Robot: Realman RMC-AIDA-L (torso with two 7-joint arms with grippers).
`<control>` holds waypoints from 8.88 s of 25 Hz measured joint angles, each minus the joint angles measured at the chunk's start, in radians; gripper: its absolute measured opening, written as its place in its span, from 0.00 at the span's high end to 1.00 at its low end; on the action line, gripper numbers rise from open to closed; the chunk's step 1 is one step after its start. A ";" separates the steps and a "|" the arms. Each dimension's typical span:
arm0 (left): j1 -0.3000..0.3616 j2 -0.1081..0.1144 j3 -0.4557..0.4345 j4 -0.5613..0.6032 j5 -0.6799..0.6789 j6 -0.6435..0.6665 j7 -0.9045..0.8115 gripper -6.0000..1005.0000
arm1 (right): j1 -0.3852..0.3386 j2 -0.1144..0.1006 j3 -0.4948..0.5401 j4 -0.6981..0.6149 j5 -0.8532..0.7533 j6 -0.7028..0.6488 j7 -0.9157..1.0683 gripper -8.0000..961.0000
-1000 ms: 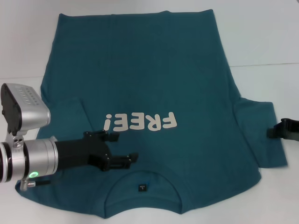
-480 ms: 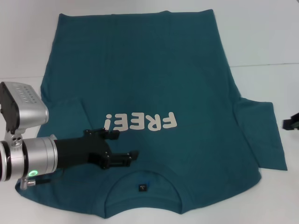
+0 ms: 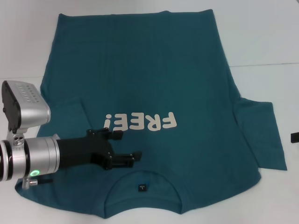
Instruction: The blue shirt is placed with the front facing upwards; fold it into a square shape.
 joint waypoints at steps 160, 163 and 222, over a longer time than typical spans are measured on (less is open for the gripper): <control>0.018 0.001 -0.009 -0.003 -0.052 0.027 0.038 0.12 | 0.128 0.047 -0.009 -0.210 -0.035 -0.042 -0.039 0.96; 0.018 0.001 -0.009 -0.003 -0.054 0.027 0.038 0.12 | 0.155 0.054 -0.028 -0.216 -0.054 -0.052 -0.033 0.96; 0.032 0.001 -0.009 -0.008 -0.086 0.046 0.050 0.12 | 0.374 0.152 -0.291 -0.063 -0.100 0.080 0.002 0.93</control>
